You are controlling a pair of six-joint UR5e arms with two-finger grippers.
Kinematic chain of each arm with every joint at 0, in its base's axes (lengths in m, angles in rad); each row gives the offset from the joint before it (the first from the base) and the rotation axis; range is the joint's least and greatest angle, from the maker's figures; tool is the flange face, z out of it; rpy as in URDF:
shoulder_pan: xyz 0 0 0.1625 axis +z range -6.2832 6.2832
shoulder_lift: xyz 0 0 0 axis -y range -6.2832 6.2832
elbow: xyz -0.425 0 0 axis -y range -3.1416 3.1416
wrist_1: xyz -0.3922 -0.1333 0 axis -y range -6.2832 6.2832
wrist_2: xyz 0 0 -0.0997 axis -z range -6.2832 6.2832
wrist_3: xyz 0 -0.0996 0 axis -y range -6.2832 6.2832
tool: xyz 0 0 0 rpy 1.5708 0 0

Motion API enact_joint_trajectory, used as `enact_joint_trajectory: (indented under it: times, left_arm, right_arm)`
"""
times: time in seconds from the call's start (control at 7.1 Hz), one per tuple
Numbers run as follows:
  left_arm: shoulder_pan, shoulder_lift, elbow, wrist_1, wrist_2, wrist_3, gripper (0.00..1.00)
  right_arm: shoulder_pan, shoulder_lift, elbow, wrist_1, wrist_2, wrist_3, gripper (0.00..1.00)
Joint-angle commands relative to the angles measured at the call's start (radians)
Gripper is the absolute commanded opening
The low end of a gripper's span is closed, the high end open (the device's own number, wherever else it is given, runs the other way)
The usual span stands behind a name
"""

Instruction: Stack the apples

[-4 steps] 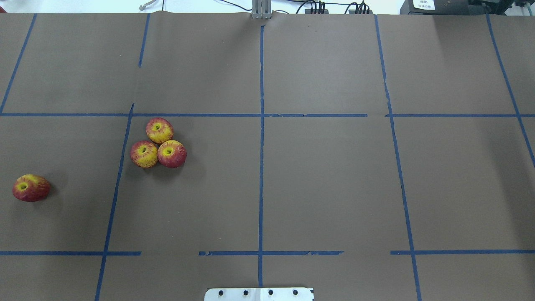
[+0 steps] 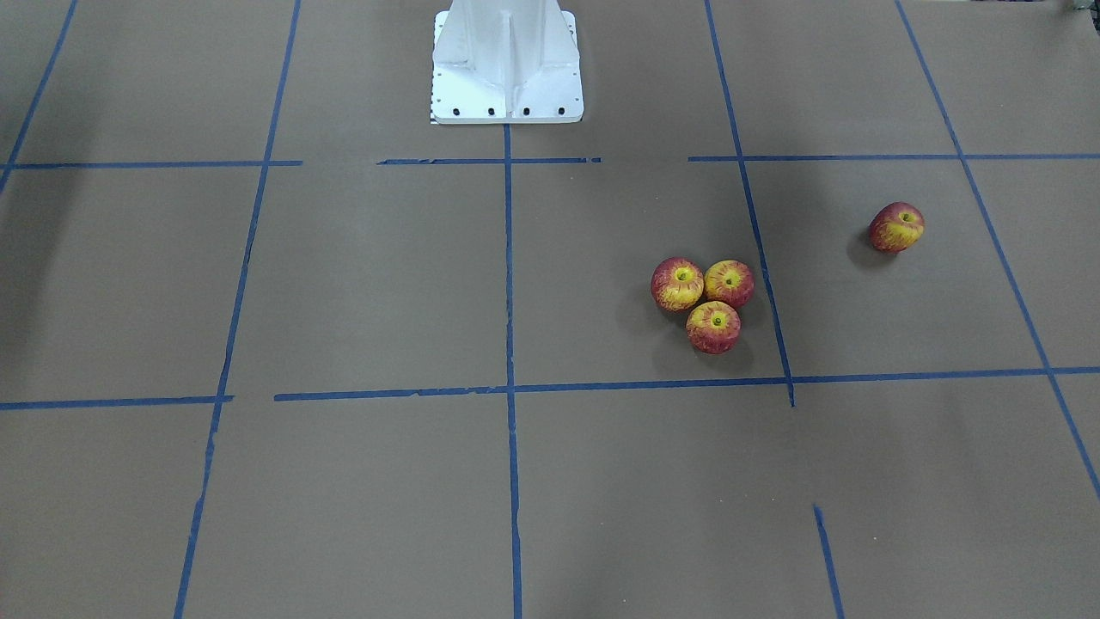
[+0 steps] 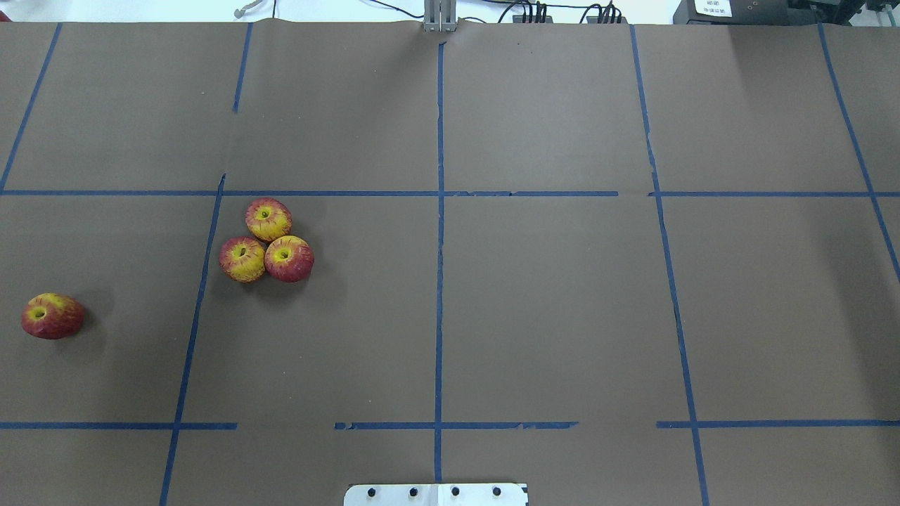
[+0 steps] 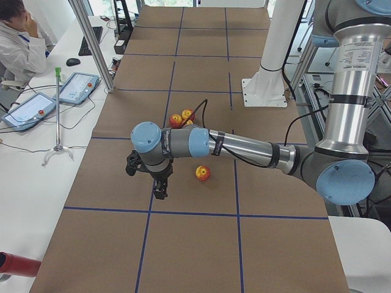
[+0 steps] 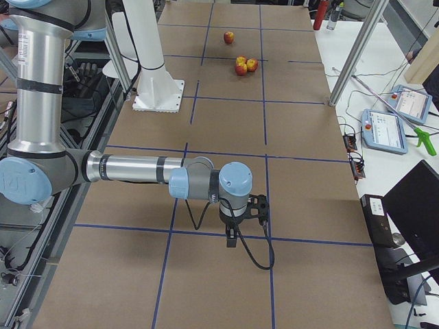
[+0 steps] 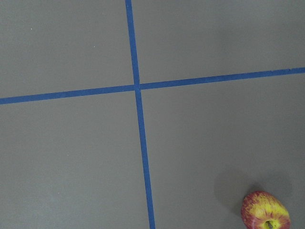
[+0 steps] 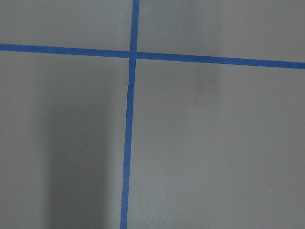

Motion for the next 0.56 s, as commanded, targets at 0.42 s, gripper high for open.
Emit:
enact_joint_trajectory:
  times: [0.42]
  left_arm:
    - [0.238,0.096,-0.027,-0.384,0.017,-0.348,1.0]
  right_arm:
    - [0.0,0.0,0.0,0.0,0.0,0.0,1.0]
